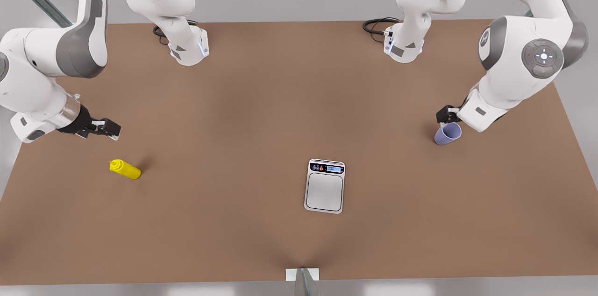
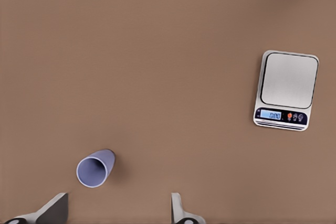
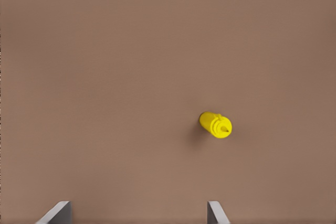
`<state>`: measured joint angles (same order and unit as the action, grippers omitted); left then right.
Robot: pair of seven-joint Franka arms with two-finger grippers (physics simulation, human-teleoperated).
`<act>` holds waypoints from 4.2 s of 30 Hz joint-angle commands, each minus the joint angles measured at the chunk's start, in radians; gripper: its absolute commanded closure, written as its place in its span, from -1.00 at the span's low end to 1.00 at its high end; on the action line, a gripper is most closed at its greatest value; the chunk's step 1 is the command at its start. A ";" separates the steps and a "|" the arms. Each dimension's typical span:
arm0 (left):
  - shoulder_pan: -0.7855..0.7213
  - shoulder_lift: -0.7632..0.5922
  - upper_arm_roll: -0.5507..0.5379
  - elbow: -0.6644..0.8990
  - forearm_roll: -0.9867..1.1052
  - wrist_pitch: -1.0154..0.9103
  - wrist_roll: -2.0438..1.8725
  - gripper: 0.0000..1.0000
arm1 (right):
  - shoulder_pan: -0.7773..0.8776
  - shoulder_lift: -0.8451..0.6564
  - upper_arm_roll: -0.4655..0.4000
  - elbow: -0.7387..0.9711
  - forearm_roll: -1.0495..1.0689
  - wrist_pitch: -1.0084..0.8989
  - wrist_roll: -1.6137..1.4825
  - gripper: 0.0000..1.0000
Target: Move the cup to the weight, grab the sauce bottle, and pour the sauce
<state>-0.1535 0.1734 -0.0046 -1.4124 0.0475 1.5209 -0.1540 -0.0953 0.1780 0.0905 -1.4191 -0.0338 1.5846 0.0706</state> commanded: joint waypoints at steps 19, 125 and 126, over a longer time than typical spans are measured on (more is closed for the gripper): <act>0.200 0.040 0.245 -0.792 -0.093 0.656 0.570 -1.00 | -0.001 0.001 0.000 0.000 0.000 0.000 -0.002 -1.00; -0.195 0.064 0.173 0.055 -0.028 -0.220 0.062 -1.00 | -0.606 1.052 0.063 0.348 1.081 -0.434 0.727 -1.00; -0.195 0.064 0.173 0.055 -0.028 -0.220 0.062 -1.00 | -0.606 1.052 0.063 0.350 1.083 -0.434 0.729 -1.00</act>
<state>-0.3482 0.2378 0.1687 -1.3576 0.0191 1.3008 -0.0920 -0.7010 1.2303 0.1533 -1.0678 1.0492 1.1505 0.8006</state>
